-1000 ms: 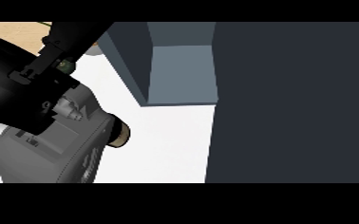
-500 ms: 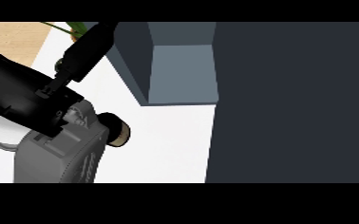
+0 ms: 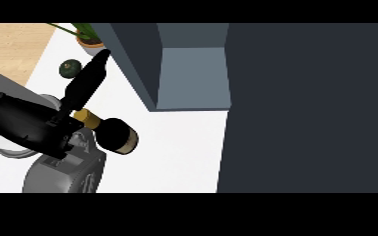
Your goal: Pick up the wine, place it into the cabinet and close the cabinet
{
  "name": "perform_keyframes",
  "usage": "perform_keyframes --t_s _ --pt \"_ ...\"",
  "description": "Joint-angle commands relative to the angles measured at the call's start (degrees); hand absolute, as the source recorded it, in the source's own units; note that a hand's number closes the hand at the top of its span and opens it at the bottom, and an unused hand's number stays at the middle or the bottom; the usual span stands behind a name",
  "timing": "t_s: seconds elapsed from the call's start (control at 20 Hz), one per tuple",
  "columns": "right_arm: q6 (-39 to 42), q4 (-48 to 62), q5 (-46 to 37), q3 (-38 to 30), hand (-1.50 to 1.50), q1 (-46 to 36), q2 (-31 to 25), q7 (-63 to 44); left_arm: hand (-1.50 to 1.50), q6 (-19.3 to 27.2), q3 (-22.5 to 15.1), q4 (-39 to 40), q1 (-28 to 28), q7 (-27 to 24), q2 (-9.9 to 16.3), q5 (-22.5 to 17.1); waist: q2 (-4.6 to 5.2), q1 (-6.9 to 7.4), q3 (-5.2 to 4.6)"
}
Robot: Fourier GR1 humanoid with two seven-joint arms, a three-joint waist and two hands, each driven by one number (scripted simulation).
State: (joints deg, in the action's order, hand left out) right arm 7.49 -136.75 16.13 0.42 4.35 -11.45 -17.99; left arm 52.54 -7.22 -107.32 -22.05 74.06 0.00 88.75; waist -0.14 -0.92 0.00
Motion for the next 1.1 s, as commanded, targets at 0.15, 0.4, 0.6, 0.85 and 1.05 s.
perform_keyframes --t_s 0.15,0.4,0.6,0.85,1.05 --pt "3.7 -2.17 8.21 -4.18 -1.5 2.89 -1.03 0.11 -1.5 11.39 -0.98 -0.11 9.46 8.43 0.0 -1.09 0.04 0.2 0.01" --pt "4.82 -1.85 7.38 -3.14 -1.5 3.89 0.32 1.12 -1.5 17.93 -4.01 0.2 16.38 7.7 0.0 -2.0 -0.01 0.46 -0.01" --pt "5.76 -5.35 7.14 -2.79 -1.5 7.51 1.05 0.86 -1.5 21.99 -3.76 1.52 19.85 4.81 0.0 -4.82 -0.11 0.16 0.0" --pt "5.14 -5.75 9.08 -3.46 -1.5 5.48 0.95 -1.55 -1.5 31.79 -7.61 6.26 26.04 3.02 0.0 -4.95 -0.01 0.38 -0.03" --pt "6.9 -6.51 8.9 -3.79 -1.5 8.53 1.44 0.0 -1.5 33.02 -6.1 8.07 26.69 3.65 0.0 -7.17 -0.04 0.23 -0.05"
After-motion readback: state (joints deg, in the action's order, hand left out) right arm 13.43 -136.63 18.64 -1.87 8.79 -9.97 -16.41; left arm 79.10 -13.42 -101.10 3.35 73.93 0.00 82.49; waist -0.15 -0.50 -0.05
